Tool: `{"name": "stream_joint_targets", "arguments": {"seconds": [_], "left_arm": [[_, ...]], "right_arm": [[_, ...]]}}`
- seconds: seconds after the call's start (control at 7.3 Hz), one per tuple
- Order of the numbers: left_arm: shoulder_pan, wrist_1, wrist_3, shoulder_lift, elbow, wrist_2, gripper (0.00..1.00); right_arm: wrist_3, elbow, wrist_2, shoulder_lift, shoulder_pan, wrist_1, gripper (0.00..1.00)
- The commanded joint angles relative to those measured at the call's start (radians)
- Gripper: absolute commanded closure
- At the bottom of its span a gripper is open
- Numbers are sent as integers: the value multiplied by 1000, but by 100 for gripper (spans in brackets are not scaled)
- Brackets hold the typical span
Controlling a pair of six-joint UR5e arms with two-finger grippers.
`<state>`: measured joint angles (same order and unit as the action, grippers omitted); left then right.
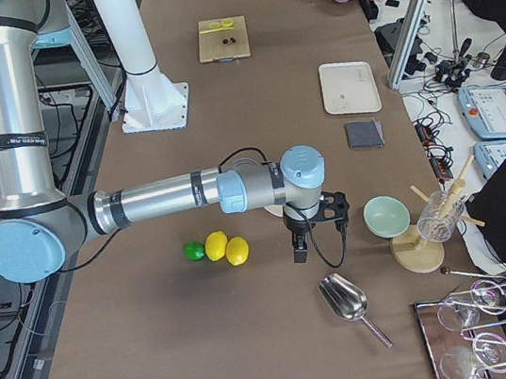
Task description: Place red cherry on plate
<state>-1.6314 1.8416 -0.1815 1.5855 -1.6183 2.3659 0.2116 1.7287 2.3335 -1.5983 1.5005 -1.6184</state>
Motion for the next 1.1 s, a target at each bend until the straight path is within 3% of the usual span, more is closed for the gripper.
{"name": "stream_joint_targets", "arguments": {"seconds": [0.0, 0.96], "left_arm": [[1, 2, -6, 2, -2, 3, 2], [-1, 4, -6, 1, -20, -5, 2]], "right_arm": [[-1, 15, 4, 0, 17, 0, 0], [-3, 75, 38, -26, 40, 0, 0]]}}
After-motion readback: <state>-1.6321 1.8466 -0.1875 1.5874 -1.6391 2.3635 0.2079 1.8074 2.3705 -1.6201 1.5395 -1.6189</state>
